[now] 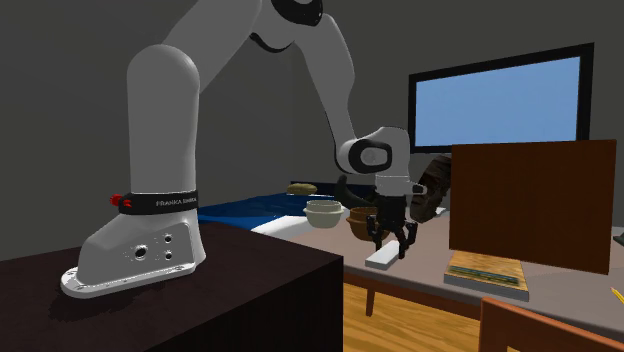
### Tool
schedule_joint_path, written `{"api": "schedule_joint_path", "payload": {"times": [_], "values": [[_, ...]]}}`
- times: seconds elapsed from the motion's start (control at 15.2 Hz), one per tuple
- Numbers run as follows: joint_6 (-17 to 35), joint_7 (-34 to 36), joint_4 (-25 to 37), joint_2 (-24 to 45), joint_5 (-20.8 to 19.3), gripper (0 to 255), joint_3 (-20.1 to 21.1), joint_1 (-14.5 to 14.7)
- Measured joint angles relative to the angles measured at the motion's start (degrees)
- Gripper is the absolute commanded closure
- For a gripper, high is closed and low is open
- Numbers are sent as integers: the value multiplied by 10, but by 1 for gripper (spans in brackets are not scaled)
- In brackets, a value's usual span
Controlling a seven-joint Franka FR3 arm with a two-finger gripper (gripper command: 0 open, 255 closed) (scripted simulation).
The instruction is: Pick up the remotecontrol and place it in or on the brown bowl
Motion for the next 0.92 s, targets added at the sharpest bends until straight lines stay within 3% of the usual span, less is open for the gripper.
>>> {"api": "schedule_joint_path", "payload": {"times": [0.92], "values": [[-58, 23, -25, -82, -28, 255, -31, 25]]}}
